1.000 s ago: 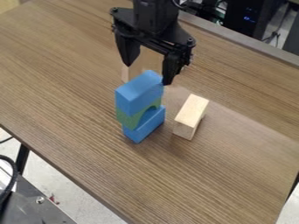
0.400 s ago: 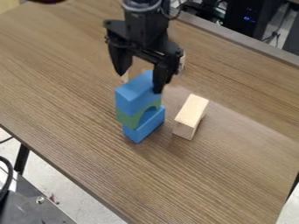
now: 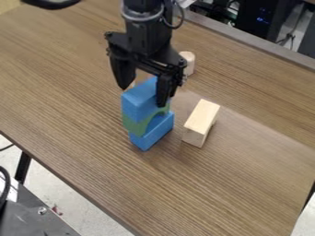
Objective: Put the blue rectangle on top of the white rectangle
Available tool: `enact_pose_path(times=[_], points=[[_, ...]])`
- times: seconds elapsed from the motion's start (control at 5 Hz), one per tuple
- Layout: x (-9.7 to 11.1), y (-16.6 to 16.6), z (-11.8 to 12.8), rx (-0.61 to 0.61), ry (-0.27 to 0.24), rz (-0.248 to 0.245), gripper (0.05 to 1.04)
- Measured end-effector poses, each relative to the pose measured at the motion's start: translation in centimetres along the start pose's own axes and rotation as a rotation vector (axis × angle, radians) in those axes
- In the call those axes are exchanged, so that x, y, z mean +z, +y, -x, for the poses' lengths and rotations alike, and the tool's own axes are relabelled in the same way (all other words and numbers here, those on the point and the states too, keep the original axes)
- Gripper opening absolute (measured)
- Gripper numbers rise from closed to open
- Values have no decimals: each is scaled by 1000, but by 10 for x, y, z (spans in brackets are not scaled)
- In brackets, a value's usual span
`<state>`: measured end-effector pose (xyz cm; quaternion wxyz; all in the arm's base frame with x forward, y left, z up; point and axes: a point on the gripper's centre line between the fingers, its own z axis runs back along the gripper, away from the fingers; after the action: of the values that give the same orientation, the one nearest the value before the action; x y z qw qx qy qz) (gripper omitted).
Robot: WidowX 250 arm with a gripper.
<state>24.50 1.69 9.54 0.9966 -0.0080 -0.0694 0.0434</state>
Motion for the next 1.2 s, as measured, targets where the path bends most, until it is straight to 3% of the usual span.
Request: enact_pose_path(times=[0.2,0.4,0.8,1.0,1.2], points=[[0,1,0,-7,-2,9,660],[0,1,0,-14,-2,7,555],[29,-21,-13,-27,-103,47,555],[34,-37,-20,-47,-121,48,555],[13,-49,-24,-32,-73,37,555]])
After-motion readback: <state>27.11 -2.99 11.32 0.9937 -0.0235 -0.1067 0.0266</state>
